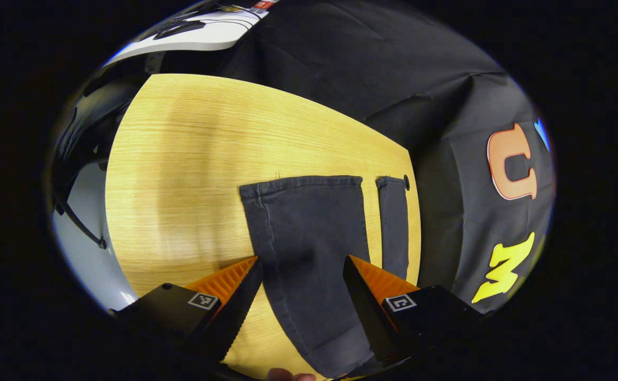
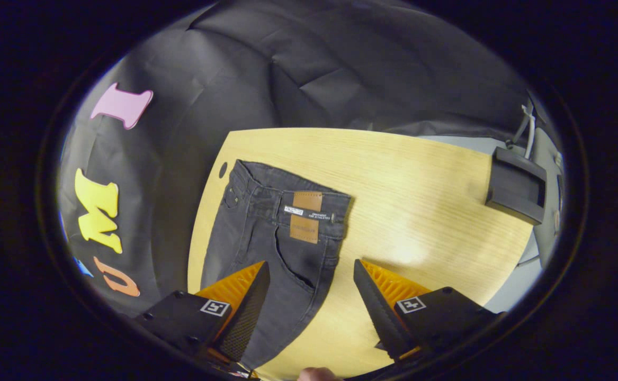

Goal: Grasp the waist and the cuffs of the jeans and fold them to make the two legs overlap; first hold the waist and fold one-third of the jeans toward the cuffs, then hold the cuffs and fold the remaining one-third in the same direction to finish folding.

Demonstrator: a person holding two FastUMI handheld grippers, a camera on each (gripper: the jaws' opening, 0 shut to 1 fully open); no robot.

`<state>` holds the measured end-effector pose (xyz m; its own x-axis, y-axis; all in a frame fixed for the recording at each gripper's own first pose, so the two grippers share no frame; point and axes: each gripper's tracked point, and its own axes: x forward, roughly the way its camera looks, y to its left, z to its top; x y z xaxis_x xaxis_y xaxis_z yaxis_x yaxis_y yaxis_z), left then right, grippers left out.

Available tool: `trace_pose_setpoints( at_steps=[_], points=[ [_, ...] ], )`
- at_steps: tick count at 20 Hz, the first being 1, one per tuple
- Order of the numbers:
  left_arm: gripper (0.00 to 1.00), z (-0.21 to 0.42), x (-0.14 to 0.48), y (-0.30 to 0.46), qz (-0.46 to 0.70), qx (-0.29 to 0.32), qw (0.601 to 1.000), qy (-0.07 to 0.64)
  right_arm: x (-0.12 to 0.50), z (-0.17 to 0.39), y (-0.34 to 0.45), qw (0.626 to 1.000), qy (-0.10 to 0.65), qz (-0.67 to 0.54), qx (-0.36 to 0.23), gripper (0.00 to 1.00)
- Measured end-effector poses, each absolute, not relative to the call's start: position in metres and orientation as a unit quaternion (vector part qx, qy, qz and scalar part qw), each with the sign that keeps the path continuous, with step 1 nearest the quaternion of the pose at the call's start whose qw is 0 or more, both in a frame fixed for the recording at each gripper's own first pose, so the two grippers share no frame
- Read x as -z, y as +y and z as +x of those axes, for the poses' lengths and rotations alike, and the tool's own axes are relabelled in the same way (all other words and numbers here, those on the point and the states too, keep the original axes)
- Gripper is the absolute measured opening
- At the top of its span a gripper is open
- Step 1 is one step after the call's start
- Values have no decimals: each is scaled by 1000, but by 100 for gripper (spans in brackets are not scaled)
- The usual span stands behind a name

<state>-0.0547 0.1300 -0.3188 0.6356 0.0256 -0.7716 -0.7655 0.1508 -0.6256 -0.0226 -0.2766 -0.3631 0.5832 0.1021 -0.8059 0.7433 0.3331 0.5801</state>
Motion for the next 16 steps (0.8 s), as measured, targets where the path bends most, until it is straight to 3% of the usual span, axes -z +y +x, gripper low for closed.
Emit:
trace_pose_setpoints(
  at_steps=[3,5,16],
  points=[
    [98,-46,318,130,-590,-280,691,310,364,-13,-282,702,380,556,231,96],
    [98,-41,318,129,-592,-274,692,308,365,-7,-284,703,375,559,229,92],
    [96,-16,320,128,-594,-259,688,327,369,31,-301,709,379,546,235,95]
  ],
)
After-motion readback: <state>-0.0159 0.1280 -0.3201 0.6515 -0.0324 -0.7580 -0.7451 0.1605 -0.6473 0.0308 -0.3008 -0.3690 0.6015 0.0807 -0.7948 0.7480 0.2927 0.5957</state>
